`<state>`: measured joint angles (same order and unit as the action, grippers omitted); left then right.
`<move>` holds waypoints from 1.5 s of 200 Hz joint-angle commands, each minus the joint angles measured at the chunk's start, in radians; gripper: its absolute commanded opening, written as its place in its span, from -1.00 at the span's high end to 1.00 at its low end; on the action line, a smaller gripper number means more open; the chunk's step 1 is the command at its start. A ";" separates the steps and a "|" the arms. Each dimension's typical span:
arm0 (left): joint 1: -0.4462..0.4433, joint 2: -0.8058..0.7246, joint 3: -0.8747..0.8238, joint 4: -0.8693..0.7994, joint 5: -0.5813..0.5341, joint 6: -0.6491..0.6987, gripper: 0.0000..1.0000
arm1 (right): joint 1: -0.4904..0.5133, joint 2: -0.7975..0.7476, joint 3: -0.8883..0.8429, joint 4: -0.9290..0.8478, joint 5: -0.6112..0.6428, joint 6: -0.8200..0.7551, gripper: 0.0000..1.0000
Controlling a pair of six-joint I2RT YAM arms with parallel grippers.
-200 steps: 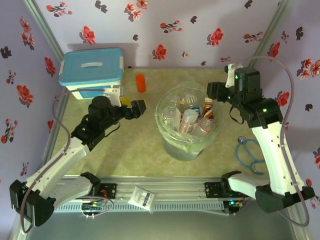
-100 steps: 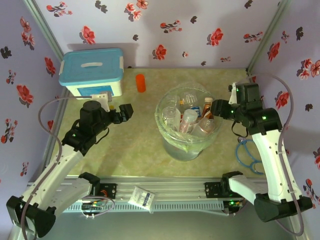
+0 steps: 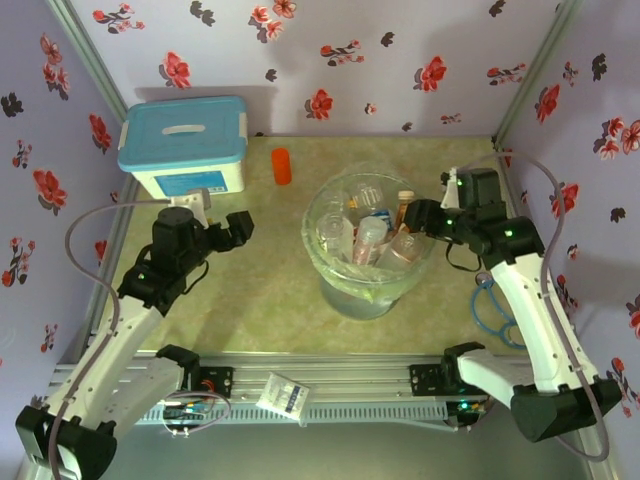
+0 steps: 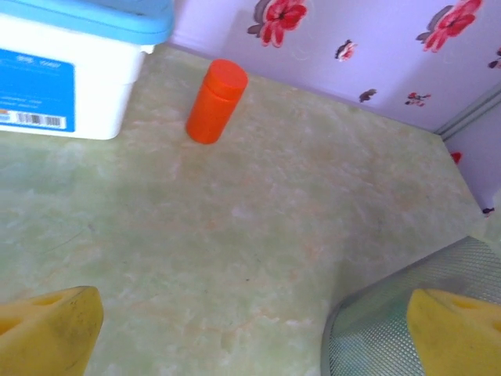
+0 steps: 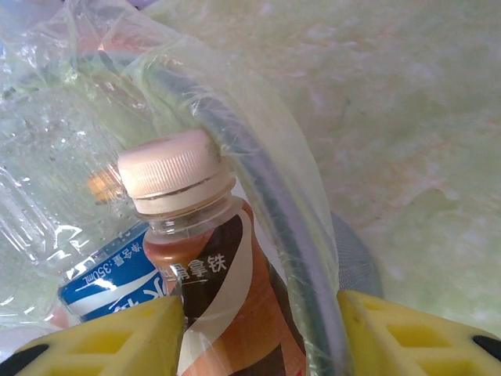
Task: Put the plastic bottles in the bin
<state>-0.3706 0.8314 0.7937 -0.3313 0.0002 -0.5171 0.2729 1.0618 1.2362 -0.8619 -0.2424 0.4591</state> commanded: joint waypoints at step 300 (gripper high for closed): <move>0.412 0.344 -0.395 0.657 -0.393 0.347 -0.99 | -0.208 0.229 -0.545 0.862 0.615 -0.261 -0.99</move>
<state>0.0307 1.1313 0.4183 0.1368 -0.3820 -0.2466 0.0757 1.2461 0.7250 -0.1951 0.2573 0.2665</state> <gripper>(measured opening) 0.995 0.993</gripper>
